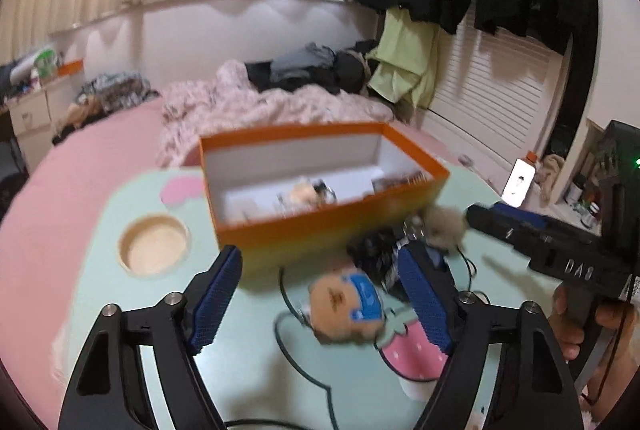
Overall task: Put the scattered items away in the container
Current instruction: 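Grasp the black bag with the right gripper while the left grasps the teddy keychain, then drop the black bag and teddy keychain into the orange box with both grippers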
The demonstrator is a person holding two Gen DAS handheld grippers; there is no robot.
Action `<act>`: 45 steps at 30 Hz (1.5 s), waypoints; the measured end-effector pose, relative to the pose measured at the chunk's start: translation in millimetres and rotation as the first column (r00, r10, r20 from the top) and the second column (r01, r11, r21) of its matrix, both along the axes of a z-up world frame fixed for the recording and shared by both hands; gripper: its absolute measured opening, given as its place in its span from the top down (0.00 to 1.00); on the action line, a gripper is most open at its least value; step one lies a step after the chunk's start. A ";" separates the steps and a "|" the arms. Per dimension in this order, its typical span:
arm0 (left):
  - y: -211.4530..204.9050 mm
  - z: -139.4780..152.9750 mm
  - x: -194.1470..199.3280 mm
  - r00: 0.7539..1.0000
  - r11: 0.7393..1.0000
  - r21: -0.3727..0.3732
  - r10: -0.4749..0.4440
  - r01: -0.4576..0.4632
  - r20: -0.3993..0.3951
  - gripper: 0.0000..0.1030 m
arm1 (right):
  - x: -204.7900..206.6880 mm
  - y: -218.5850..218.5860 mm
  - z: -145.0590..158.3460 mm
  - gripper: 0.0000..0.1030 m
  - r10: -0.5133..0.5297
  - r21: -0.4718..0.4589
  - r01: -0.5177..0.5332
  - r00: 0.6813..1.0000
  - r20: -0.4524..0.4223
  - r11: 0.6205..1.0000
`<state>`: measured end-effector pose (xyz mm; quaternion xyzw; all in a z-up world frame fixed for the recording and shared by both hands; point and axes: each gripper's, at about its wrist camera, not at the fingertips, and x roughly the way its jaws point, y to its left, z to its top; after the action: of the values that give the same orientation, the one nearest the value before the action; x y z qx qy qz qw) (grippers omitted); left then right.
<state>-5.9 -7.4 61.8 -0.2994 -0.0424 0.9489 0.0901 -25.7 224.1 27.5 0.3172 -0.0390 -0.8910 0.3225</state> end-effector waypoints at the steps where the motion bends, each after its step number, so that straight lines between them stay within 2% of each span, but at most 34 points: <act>1: 0.5 -2.9 -0.6 1.000 1.000 0.005 -0.002 0.002 0.009 0.23 | 2.1 -6.6 -3.8 0.27 0.018 0.014 -0.018 1.000 0.002 1.000; 3: 3.8 -7.9 -1.9 1.000 1.000 -0.010 -0.006 0.006 0.025 0.23 | 3.4 -24.1 -11.0 0.28 0.047 0.060 -0.047 0.999 0.007 0.997; 4: 5.5 -9.4 -1.7 1.000 1.000 -0.026 -0.001 0.002 0.023 0.23 | 3.5 -31.4 -14.5 0.32 0.060 0.080 -0.061 0.998 0.014 0.995; 6: 8.1 -12.3 -0.2 1.000 0.999 -0.043 0.001 0.000 0.024 0.23 | 2.3 -43.9 -24.1 0.58 0.080 0.137 -0.085 0.996 0.037 0.987; 8: 7.7 -14.8 0.2 0.999 0.999 -0.037 0.000 0.001 0.032 0.23 | 1.6 -54.5 -33.8 0.70 0.111 0.174 -0.122 0.991 0.073 0.977; 10: 5.4 -15.8 1.6 0.999 1.000 -0.029 0.006 -0.005 0.033 0.23 | 5.3 -48.6 -31.8 0.75 0.115 0.140 -0.122 0.992 0.060 0.982; 12: 4.5 -15.2 0.8 0.999 1.000 -0.023 0.006 -0.006 0.034 0.23 | 7.5 -34.4 -23.9 0.76 0.114 0.075 -0.117 0.993 0.036 0.990; 14: 6.8 -14.0 -0.8 0.999 1.000 -0.024 -0.001 0.002 0.034 0.23 | 11.5 -10.9 -5.5 0.76 0.083 -0.044 -0.085 0.996 -0.031 0.995; 15: 9.2 -14.0 -1.9 0.999 1.000 -0.024 -0.007 0.008 0.037 0.23 | 11.7 -4.4 1.1 0.76 0.069 -0.071 -0.072 0.996 -0.055 0.995; 19: 23.1 -18.9 -10.6 0.997 0.998 -0.037 -0.044 0.046 0.065 0.24 | 10.3 5.9 17.4 0.76 0.035 -0.064 -0.041 0.995 -0.093 0.997; 20: 29.1 -21.7 -14.5 0.996 0.997 -0.055 -0.054 0.058 0.075 0.26 | 10.5 7.6 17.2 0.76 0.036 -0.078 -0.043 0.995 -0.088 0.996; 22: 37.6 -28.6 -21.4 0.992 0.994 -0.077 -0.069 0.077 0.101 0.38 | 9.4 7.1 14.5 0.76 0.044 -0.106 -0.051 0.997 -0.062 0.993; 24: 43.8 -39.3 -30.3 0.985 0.991 -0.104 -0.068 0.085 0.156 0.55 | 7.7 3.4 10.8 0.76 0.046 -0.100 -0.051 0.998 -0.047 0.994; 25: 45.0 -42.1 -31.0 0.985 0.990 -0.111 -0.068 0.086 0.158 0.55 | 6.9 1.5 8.9 0.76 0.045 -0.090 -0.049 0.998 -0.046 0.995; 28: 46.4 -41.3 -27.2 0.987 0.987 -0.127 -0.076 0.094 0.142 0.61 | 2.5 3.9 6.8 0.76 0.045 -0.092 -0.049 0.998 -0.036 0.995; 34: 34.0 -35.1 -19.9 0.990 0.994 -0.075 -0.067 0.077 0.124 0.63 | 0.6 9.0 8.3 0.76 0.035 -0.102 -0.038 0.999 -0.031 0.994; 37: 30.8 -20.7 -12.2 0.993 0.995 -0.050 -0.077 0.082 0.090 0.63 | -0.3 9.3 8.9 0.76 0.033 -0.103 -0.036 0.999 -0.032 0.994; 45: 24.9 38.0 -12.9 0.996 0.994 -0.081 -0.074 0.070 -0.046 0.63 | -6.6 6.1 24.8 0.76 0.041 -0.109 -0.048 0.997 -0.067 0.993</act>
<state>-18.7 17.5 99.8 -0.2807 0.0082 0.9531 0.1133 -32.3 230.2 52.3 0.2708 -0.0707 -0.8899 0.3602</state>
